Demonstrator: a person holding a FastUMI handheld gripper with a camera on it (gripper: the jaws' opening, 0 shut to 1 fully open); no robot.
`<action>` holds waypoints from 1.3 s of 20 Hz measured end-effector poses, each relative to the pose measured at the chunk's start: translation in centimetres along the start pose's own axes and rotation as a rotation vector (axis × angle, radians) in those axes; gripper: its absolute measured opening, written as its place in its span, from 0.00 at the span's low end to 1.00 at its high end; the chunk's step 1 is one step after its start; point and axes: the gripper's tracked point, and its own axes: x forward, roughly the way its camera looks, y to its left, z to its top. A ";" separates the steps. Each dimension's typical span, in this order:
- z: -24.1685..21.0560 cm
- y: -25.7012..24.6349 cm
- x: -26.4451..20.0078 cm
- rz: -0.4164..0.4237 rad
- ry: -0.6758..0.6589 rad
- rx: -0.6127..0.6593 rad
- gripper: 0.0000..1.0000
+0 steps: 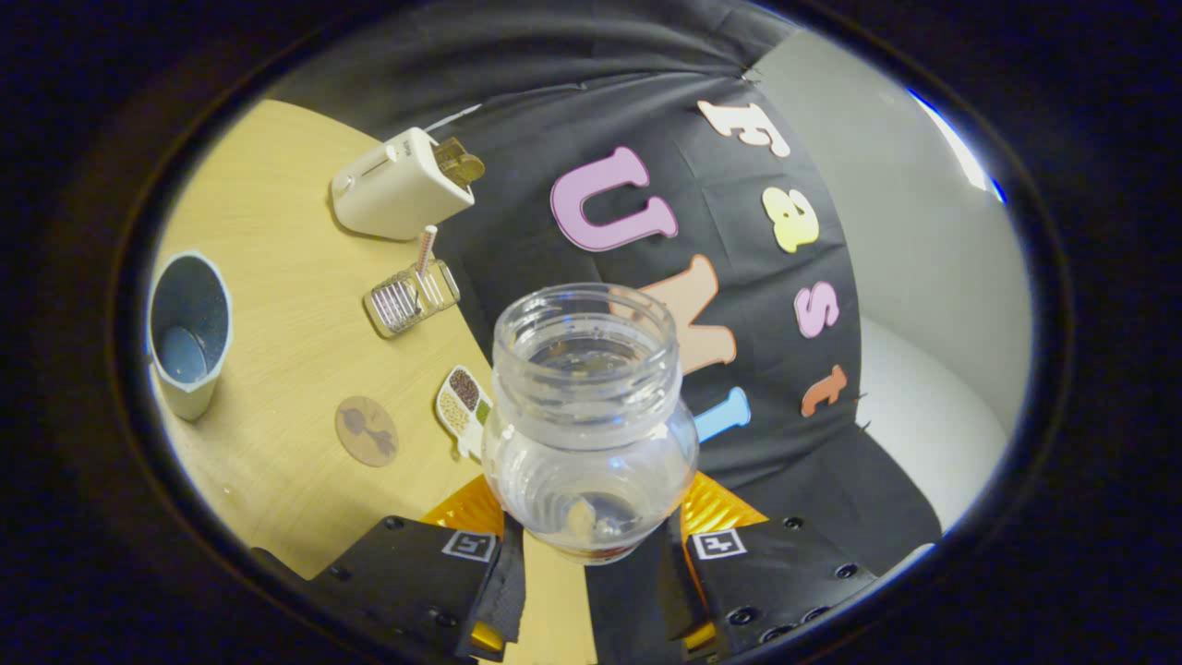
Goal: Take the bottle from table, then pour the juice into the cup, finally place the bottle on the coaster
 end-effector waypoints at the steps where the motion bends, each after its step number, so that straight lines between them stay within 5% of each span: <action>1: 0.7 0.0 0.0 -0.008 -0.024 -0.028 0.61; 11: 4.6 0.3 -0.9 -0.049 -0.176 -0.246 0.61; 26: 7.7 0.2 -0.6 -0.081 -0.259 -0.355 0.61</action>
